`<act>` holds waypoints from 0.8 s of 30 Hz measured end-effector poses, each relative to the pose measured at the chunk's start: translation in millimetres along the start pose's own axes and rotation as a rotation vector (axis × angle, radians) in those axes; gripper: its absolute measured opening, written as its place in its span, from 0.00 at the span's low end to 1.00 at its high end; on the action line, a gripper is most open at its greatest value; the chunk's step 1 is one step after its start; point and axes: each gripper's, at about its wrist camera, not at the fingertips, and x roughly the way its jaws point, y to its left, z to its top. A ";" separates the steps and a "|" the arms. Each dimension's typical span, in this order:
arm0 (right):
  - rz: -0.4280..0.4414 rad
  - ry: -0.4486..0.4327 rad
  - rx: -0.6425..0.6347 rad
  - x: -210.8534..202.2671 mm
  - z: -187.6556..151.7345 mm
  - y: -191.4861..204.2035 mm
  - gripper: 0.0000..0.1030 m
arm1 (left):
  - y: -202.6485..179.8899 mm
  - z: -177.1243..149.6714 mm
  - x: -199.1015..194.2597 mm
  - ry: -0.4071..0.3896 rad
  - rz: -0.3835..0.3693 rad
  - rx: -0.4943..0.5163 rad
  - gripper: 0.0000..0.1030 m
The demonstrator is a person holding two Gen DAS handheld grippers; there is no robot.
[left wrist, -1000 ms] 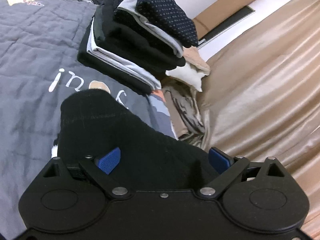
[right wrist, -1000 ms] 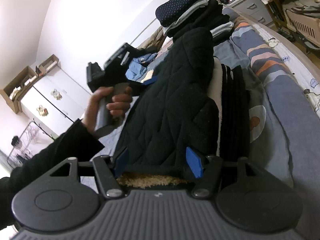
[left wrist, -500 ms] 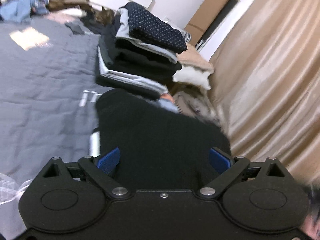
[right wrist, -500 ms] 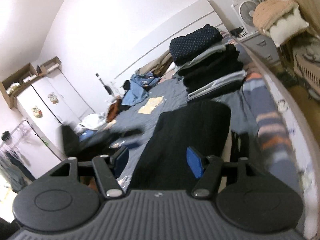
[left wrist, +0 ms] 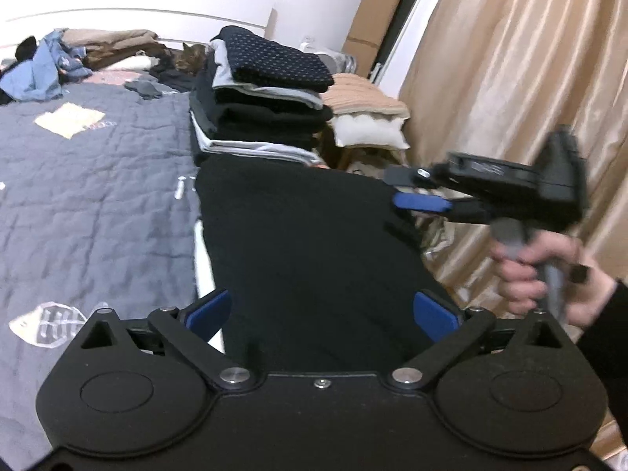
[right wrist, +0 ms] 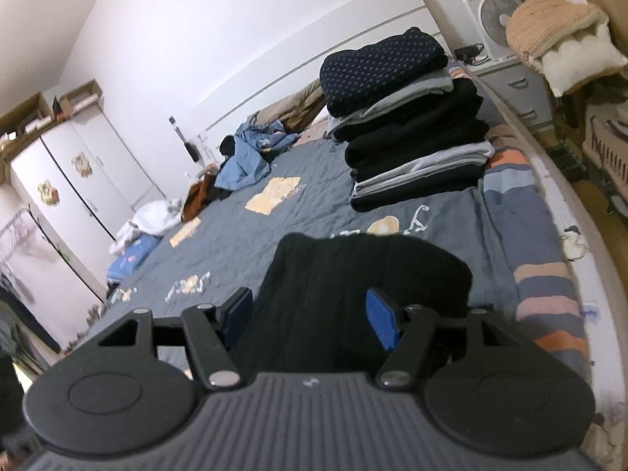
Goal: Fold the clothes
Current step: 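Open and withdraw the right gripper while the left gripper holds the jacket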
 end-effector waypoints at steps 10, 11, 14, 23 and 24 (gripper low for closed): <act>0.020 0.056 0.221 33.6 -6.6 -71.1 0.61 | 19.5 -9.3 -0.3 0.002 -0.043 -0.024 0.97; 0.025 0.052 0.245 35.2 -8.9 -77.3 0.61 | 20.6 -8.6 -1.9 -0.002 -0.045 -0.026 0.97; 0.039 0.039 0.315 40.0 -15.7 -95.8 0.61 | 24.7 -6.4 -6.8 -0.016 -0.062 -0.046 0.98; 0.080 -0.023 0.292 -3.2 -9.7 -72.7 0.62 | 20.1 -10.8 -2.1 0.020 -0.085 -0.007 0.98; 0.085 -0.025 0.268 -11.5 -11.4 -65.4 0.62 | 21.2 -12.8 0.7 0.035 -0.090 -0.005 0.99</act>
